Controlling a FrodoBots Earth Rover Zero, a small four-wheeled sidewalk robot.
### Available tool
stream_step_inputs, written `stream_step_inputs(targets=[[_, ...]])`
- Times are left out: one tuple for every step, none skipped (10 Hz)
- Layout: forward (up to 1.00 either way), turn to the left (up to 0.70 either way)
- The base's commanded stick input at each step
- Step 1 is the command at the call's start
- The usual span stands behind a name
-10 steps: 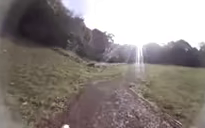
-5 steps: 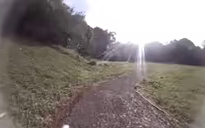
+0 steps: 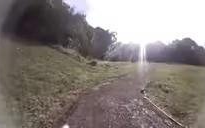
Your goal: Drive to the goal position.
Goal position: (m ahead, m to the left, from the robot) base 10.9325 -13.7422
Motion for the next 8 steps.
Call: stream_step_inputs(targets=[[0.85,0.00],[0.85,0.00],[0.85,0.00],[0.85,0.00],[0.85,0.00],[0.85,0.00],[0.85,0.00],[0.85,0.00]])
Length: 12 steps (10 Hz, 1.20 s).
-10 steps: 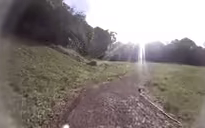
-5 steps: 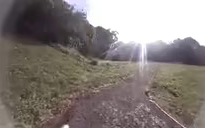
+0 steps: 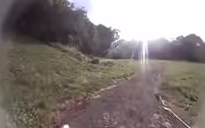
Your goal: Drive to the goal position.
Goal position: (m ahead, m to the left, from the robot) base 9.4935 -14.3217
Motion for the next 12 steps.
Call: stream_step_inputs(targets=[[0.85,0.00],[0.85,-0.03],[0.85,-0.12],[0.85,-0.31],[0.85,-0.34],[0.85,-0.34],[0.85,-0.34],[0.85,-0.34],[0.85,-0.34],[0.85,-0.34],[0.85,-0.34],[0.85,-0.34]])
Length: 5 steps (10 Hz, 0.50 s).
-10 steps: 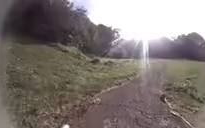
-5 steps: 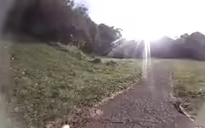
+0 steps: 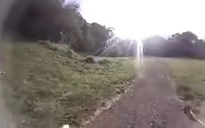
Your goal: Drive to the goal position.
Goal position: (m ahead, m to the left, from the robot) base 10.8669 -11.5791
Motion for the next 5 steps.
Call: stream_step_inputs(targets=[[0.85,-0.34],[0.85,-0.34],[0.85,-0.34],[0.85,-0.33],[0.85,0.00]])
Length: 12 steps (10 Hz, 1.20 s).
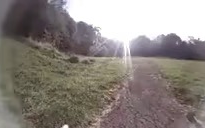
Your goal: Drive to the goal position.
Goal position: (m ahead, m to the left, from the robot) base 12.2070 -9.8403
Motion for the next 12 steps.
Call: stream_step_inputs(targets=[[0.85,0.00],[0.85,0.00],[0.85,-0.34],[0.85,-0.34],[0.85,-0.34],[0.85,-0.34],[0.85,-0.34],[0.85,-0.34],[0.85,-0.34],[0.85,-0.34],[0.85,-0.34],[0.85,-0.34]])
